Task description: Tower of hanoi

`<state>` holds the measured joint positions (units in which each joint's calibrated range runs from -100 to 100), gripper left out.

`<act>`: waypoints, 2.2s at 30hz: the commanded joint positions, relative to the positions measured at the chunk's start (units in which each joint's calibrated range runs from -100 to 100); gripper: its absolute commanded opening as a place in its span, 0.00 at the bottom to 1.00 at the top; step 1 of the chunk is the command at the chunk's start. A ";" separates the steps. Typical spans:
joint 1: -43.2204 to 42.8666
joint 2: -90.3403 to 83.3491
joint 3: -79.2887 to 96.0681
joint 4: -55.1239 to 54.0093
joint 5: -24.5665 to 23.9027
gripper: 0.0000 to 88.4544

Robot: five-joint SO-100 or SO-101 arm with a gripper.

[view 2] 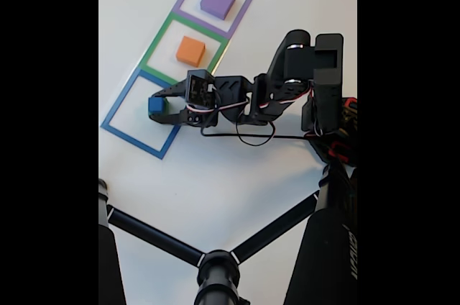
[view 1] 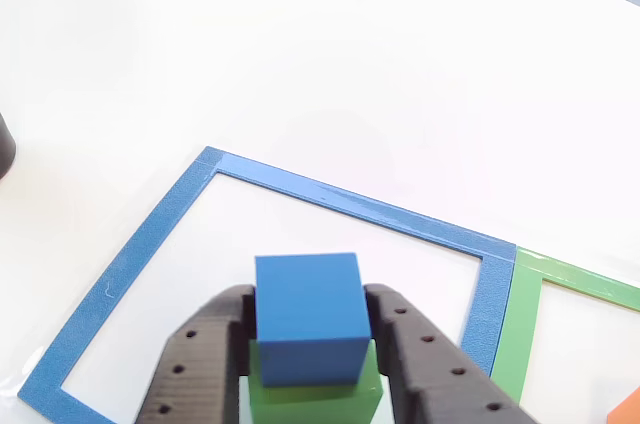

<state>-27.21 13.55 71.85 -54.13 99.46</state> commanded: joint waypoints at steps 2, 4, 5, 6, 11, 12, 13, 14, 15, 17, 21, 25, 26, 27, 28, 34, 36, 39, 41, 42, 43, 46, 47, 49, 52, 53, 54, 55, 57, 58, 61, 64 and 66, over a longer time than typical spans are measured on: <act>-0.60 -0.27 -1.21 -1.25 0.54 0.05; -0.40 -0.35 -1.12 -1.25 0.54 0.04; -0.21 -0.35 -1.12 -1.25 0.54 0.04; -0.12 -0.59 -1.12 -1.25 0.54 0.04; 0.65 -3.74 -0.94 0.85 0.54 0.04; 0.75 -5.27 -0.94 2.15 0.54 0.04; 0.75 -7.05 -0.94 3.69 0.54 0.03; 0.75 -9.47 -0.94 5.95 0.54 0.03; 0.84 -12.06 -1.03 8.30 0.54 0.03; 1.13 -18.03 -1.39 14.54 0.54 0.03; 2.47 -32.00 -3.94 32.59 0.54 0.03; 5.83 -45.65 -7.12 51.70 0.54 0.03; 7.07 -48.63 -8.76 57.45 0.54 0.03; 8.61 -52.02 -10.66 64.33 0.54 0.03; 10.33 -54.93 -12.30 70.24 0.54 0.03; 21.36 -65.51 -32.39 109.92 0.54 0.03; 24.33 -64.94 -44.03 122.63 0.54 0.03; 27.11 -63.73 -58.66 136.16 0.54 0.04; 28.46 -63.01 -66.03 141.18 0.54 0.03; 29.41 -62.76 -69.03 142.96 0.54 0.03; 30.56 -62.60 -71.39 144.25 0.37 0.03; 36.03 -61.71 -76.76 147.41 0.54 0.04; 38.14 -61.63 -77.30 147.73 0.54 0.04; 42.74 -61.23 -77.30 148.06 0.54 0.04; 49.64 -60.42 -76.66 148.30 0.54 0.04; 51.56 -60.18 -76.57 148.30 0.54 0.03; 53.48 -59.94 -76.39 148.30 0.54 0.03; 55.11 -59.86 -76.21 148.30 0.54 0.03; 58.08 -59.94 -75.76 148.30 0.54 0.03; 59.23 -60.02 -75.48 148.22 0.54 0.03; 62.68 -60.34 -74.39 147.73 0.54 0.03; 65.56 -60.74 -72.85 146.68 0.54 0.03; 67.00 -60.91 -71.57 145.79 0.54 0.03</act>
<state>37.39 -46.31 -0.75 93.71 100.00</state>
